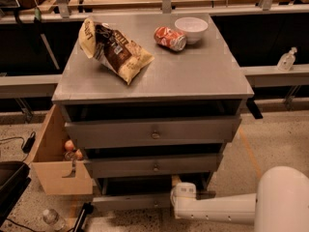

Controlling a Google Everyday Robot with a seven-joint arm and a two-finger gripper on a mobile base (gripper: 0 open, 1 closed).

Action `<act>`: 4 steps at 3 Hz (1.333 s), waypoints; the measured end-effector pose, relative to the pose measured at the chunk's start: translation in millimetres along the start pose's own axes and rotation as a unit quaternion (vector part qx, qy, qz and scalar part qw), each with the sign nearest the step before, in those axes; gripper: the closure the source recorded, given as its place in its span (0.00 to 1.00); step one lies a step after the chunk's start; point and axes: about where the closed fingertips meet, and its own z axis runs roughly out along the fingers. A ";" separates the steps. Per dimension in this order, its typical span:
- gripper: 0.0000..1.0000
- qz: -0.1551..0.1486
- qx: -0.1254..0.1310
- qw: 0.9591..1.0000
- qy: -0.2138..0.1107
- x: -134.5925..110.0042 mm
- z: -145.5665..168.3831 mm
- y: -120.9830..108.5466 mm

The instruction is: Open bottom drawer

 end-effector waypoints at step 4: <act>0.95 0.020 -0.014 1.000 0.003 0.0 15.0 13.3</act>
Offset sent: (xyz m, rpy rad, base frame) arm 0.0033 0.0005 -0.0133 0.0106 -0.0194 -0.0471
